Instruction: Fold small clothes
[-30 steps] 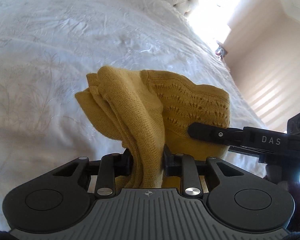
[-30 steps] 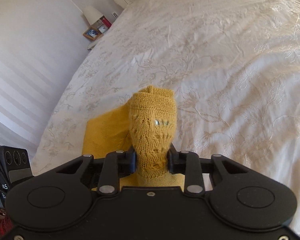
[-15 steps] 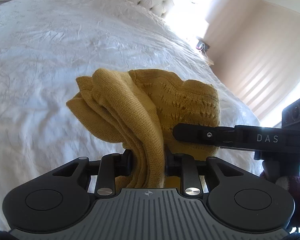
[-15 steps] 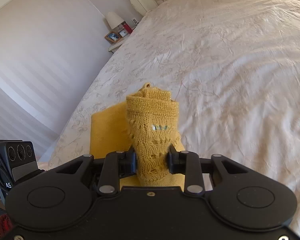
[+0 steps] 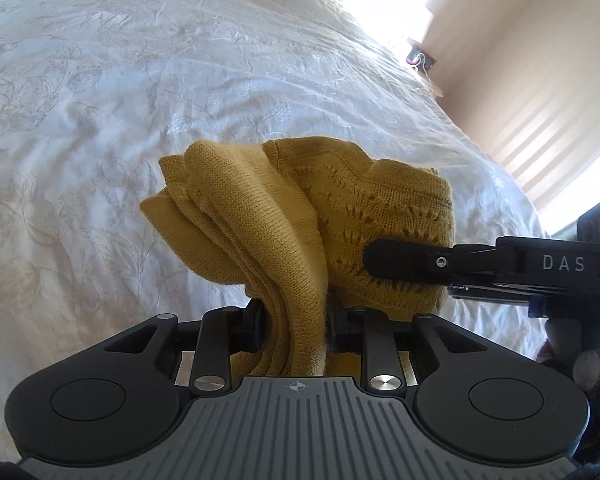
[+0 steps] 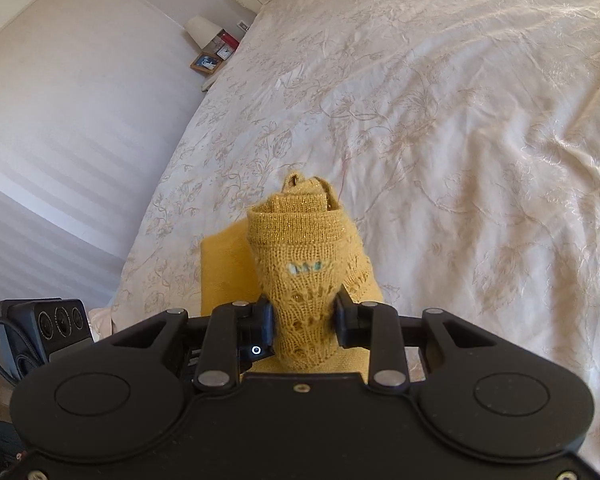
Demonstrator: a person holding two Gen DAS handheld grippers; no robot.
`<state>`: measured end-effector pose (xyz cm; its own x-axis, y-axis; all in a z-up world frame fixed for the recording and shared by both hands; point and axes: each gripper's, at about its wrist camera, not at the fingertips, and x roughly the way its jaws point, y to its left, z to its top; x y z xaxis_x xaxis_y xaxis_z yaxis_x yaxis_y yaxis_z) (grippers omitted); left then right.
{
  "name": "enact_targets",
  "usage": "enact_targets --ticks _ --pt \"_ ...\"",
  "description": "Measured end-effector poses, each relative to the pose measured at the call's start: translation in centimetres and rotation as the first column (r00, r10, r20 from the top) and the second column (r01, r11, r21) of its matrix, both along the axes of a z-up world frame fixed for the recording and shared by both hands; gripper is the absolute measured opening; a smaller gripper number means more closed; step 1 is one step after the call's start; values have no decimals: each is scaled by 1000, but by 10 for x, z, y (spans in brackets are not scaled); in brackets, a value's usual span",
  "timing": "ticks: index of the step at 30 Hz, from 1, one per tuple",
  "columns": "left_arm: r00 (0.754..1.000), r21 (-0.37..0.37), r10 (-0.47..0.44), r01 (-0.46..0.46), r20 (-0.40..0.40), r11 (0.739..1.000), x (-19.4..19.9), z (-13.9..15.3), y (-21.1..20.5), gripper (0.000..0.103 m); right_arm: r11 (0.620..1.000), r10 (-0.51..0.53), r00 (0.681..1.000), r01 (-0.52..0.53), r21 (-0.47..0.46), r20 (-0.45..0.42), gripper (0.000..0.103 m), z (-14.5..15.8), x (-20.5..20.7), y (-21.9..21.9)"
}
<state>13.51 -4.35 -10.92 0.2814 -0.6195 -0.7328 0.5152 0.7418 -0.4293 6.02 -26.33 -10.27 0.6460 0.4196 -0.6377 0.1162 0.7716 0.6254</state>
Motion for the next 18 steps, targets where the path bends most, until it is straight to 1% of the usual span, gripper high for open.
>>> enact_targets --ticks 1,2,3,4,5,6,7,8,11,12,13,15,18 --pt "1000 18 1 -1 4 1000 3 -5 -1 28 999 -15 1000 15 -51 -4 40 -3 3 -5" --pt "1000 54 14 -14 11 998 11 -12 -3 29 993 -44 999 42 -111 -18 42 -7 9 -11" --pt "999 109 32 -35 29 993 17 -21 -5 32 972 -100 994 89 -217 -43 46 -11 17 -17" --pt "998 177 47 -55 44 983 24 -31 -6 32 926 -162 985 129 -355 -65 50 -15 23 -22" --pt "997 244 63 -74 53 967 32 -40 -6 32 897 -185 980 139 -420 -71 52 -17 26 -27" --pt "995 289 73 -88 62 953 38 -47 -5 32 877 -205 976 149 -458 -75 52 -20 29 -35" --pt "994 314 82 -100 72 944 41 -50 -1 32 874 -215 973 157 -460 -78 52 -20 28 -41" --pt "993 319 88 -109 81 941 43 -50 3 32 877 -218 973 161 -453 -76 52 -19 26 -45" --pt "992 284 89 -112 94 952 43 -43 16 33 882 -197 978 148 -448 -65 66 -21 17 -43" --pt "992 277 78 -101 95 956 43 -41 16 36 886 -188 979 137 -444 -73 67 -24 16 -39" --pt "993 274 61 -86 99 958 43 -40 14 42 891 -182 979 126 -437 -87 67 -30 15 -35" --pt "993 268 25 -56 119 962 48 -41 4 46 898 -176 977 110 -425 -119 68 -42 19 -24" --pt "992 282 -13 -23 128 959 59 -47 -13 48 904 -172 971 90 -419 -165 68 -58 28 -12"
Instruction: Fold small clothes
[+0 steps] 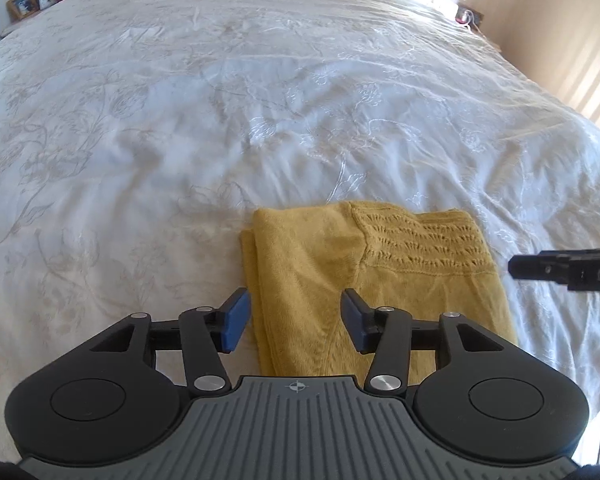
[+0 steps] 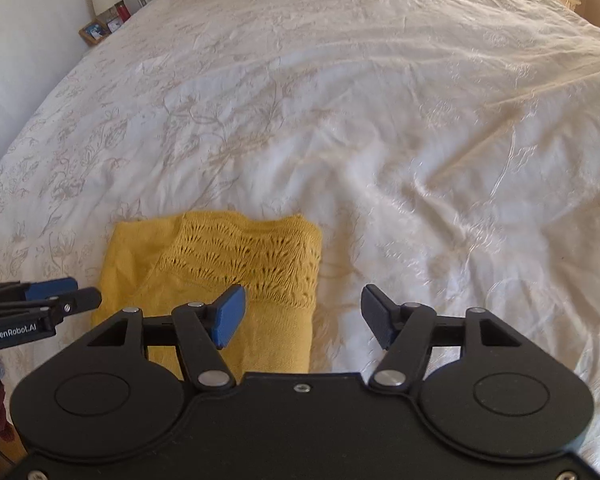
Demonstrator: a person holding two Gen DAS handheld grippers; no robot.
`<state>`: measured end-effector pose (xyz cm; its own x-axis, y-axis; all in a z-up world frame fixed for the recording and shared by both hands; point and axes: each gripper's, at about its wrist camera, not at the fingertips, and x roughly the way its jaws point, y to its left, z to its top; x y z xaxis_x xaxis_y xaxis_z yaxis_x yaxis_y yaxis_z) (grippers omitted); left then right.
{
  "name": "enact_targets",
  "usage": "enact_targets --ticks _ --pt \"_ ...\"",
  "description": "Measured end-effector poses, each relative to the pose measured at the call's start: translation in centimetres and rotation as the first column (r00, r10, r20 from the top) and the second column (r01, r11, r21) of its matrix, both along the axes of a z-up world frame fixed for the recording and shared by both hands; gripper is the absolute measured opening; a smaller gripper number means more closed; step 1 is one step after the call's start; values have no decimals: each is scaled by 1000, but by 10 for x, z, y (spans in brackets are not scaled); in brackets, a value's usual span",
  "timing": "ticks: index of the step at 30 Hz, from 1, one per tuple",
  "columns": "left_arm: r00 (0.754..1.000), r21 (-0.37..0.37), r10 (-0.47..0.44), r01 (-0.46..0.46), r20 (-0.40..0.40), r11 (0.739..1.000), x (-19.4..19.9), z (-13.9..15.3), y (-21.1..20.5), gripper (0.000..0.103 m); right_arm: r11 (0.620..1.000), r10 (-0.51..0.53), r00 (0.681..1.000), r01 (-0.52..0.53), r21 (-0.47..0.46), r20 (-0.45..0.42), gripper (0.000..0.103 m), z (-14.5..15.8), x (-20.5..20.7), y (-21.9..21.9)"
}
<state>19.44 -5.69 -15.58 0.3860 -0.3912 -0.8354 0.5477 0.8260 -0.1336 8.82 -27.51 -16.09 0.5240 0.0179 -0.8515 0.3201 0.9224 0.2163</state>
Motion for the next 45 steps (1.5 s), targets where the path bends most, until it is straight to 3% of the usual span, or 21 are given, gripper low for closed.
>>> enact_targets --ticks 3,8,10,13,19,23,25,27,33,38,45 --pt "1000 13 -4 4 -2 1000 18 -10 -11 49 1000 9 999 -9 -3 -37 75 -12 11 7" --pt "997 59 54 -51 -50 997 53 -36 -12 50 1000 -4 995 1 -25 -101 76 -31 31 8" --pt "995 61 56 -51 -80 997 64 -44 -9 60 999 -29 990 26 -26 -137 80 -41 37 3" --pt "996 67 10 -4 -92 998 70 -52 -9 65 999 -54 982 51 -19 -181 92 -55 43 -4" --pt "995 35 5 -2 -102 999 73 -49 0 70 997 -75 984 79 19 -161 99 -55 37 -12" --pt "1000 41 13 -13 -13 999 53 -24 7 69 995 -100 992 102 21 -83 101 -34 21 -10" --pt "1000 8 8 -8 -26 1000 41 -17 12 69 995 -98 993 99 16 -63 102 -27 12 -6" --pt "999 1 -18 19 -35 1000 25 -14 15 69 996 -90 994 91 15 -65 102 -26 1 0" --pt "991 74 -114 119 -75 990 -23 -30 25 69 998 -61 987 65 18 -146 102 -49 -28 14" --pt "994 129 -49 62 -100 990 -40 -47 51 75 992 -116 981 122 27 -155 102 -57 -59 8" --pt "1000 75 11 -10 -18 997 -67 -3 63 76 997 -78 997 78 11 -6 102 -13 -91 22"
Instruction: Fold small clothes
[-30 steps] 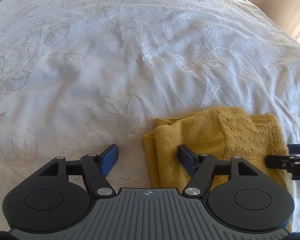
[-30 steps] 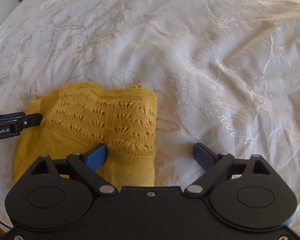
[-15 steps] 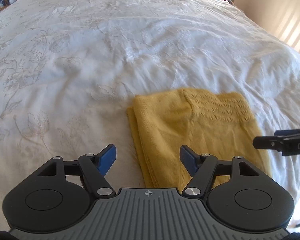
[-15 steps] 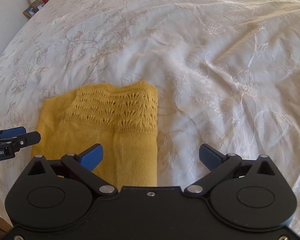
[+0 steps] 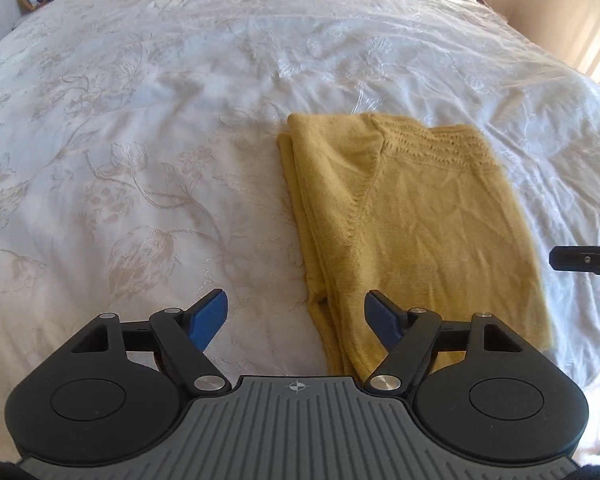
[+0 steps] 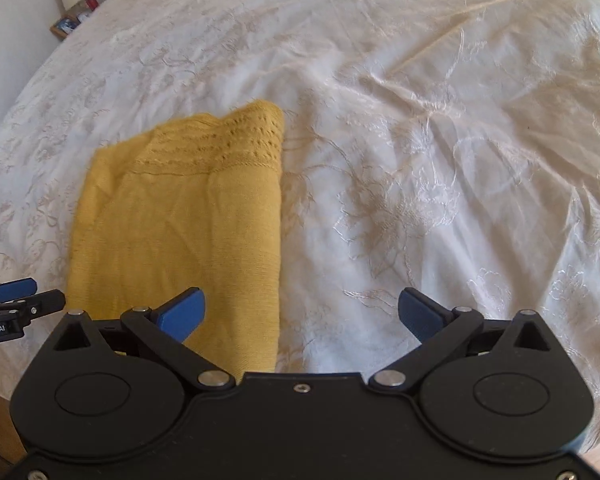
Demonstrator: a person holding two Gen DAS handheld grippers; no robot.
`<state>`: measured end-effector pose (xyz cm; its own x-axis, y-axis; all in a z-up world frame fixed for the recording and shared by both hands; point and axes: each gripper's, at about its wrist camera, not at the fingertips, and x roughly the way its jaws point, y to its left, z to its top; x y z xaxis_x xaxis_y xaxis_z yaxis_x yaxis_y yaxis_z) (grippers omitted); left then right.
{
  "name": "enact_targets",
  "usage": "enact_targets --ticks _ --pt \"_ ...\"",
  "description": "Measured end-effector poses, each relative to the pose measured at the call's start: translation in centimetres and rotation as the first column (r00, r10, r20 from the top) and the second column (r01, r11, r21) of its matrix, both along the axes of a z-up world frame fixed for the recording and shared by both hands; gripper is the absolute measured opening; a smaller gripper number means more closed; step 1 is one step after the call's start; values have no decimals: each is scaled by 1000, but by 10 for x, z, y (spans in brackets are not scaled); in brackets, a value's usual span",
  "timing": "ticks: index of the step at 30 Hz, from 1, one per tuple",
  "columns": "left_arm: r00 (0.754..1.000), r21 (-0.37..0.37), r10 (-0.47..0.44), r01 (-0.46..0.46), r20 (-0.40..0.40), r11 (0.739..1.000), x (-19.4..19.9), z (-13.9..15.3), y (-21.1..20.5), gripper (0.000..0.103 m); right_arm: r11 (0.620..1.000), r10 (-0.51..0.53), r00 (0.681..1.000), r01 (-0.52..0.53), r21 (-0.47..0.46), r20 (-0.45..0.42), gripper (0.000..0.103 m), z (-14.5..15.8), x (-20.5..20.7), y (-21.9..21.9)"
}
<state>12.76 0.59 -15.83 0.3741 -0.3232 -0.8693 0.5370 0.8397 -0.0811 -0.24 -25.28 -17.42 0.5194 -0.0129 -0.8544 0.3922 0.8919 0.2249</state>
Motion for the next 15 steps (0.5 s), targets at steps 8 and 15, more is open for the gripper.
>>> enact_targets --ticks 8,15 --pt "988 -48 70 -64 136 997 -57 57 -9 82 997 43 986 -32 -64 164 102 59 -41 28" --pt "983 -77 93 -82 160 994 -94 93 -14 82 994 68 967 -45 -98 247 102 94 -71 47"
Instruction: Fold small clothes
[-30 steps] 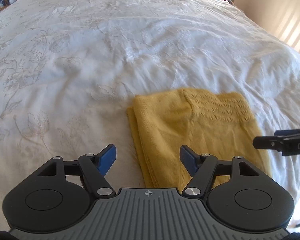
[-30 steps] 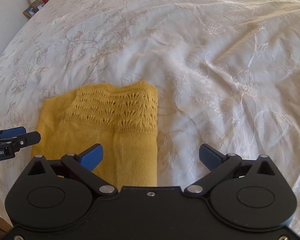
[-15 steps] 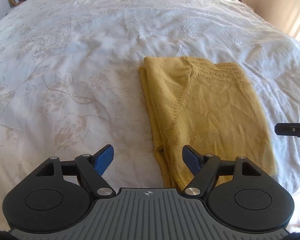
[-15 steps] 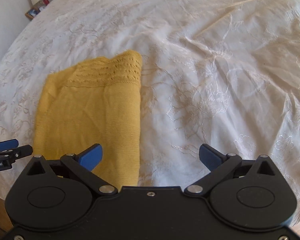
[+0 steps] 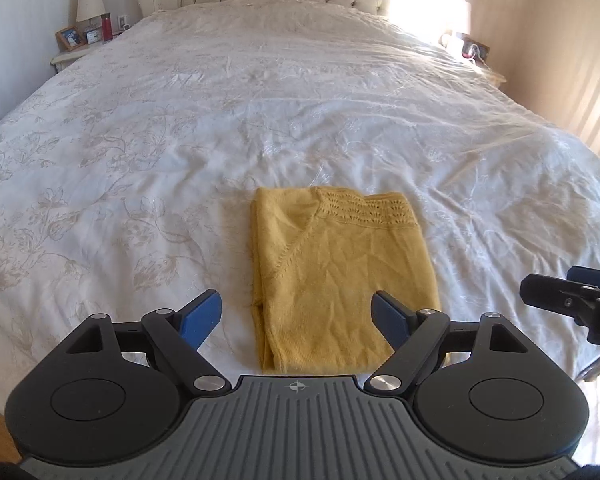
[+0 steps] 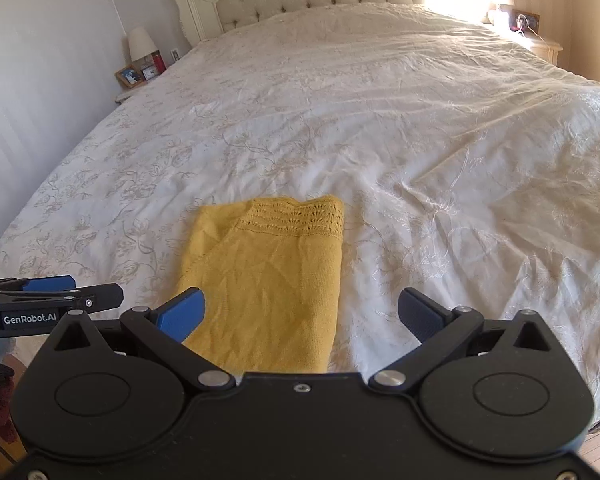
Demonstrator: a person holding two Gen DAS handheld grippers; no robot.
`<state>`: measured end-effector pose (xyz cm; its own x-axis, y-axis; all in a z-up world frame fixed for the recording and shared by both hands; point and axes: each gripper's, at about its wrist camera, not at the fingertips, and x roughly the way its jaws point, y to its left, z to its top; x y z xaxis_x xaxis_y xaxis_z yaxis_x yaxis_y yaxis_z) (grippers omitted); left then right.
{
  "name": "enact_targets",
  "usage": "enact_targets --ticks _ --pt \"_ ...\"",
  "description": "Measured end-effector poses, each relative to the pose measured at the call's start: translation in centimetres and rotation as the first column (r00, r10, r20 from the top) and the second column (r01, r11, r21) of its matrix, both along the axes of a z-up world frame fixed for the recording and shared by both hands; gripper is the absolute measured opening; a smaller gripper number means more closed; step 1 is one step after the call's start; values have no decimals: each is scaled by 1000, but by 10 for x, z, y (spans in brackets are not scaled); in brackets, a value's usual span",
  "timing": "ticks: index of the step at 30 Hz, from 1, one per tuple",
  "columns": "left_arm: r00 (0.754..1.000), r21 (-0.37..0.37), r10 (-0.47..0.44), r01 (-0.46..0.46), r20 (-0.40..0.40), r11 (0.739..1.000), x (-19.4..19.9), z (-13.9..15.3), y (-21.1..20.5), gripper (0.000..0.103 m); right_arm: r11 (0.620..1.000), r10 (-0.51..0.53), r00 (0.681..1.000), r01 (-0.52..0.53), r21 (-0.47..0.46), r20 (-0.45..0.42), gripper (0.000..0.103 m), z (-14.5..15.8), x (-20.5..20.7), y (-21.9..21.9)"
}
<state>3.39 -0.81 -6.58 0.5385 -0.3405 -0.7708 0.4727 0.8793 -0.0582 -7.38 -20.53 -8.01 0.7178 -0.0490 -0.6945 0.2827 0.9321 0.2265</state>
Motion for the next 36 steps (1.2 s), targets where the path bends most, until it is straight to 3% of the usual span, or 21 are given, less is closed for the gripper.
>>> enact_targets --ticks 6,17,23,25,30,36 --pt "999 58 42 -43 16 997 -22 17 -6 82 998 -67 996 67 6 -54 102 15 -14 6" --pt "996 133 68 -75 63 988 -47 33 -9 82 998 -59 998 59 -34 -6 102 32 -36 22" --pt "996 123 78 -84 46 989 -55 39 -5 82 976 -122 991 110 -189 -52 102 37 -38 36" --pt "996 131 79 -85 46 988 -58 40 -5 82 974 -101 993 87 -210 -60 102 38 -39 39" --pt "996 168 82 -88 41 982 -63 41 -8 82 987 -73 995 63 -148 -64 102 39 -40 38" --pt "995 160 103 -100 -7 982 -64 40 -4 82 996 -71 995 66 -68 -76 102 38 -41 37"
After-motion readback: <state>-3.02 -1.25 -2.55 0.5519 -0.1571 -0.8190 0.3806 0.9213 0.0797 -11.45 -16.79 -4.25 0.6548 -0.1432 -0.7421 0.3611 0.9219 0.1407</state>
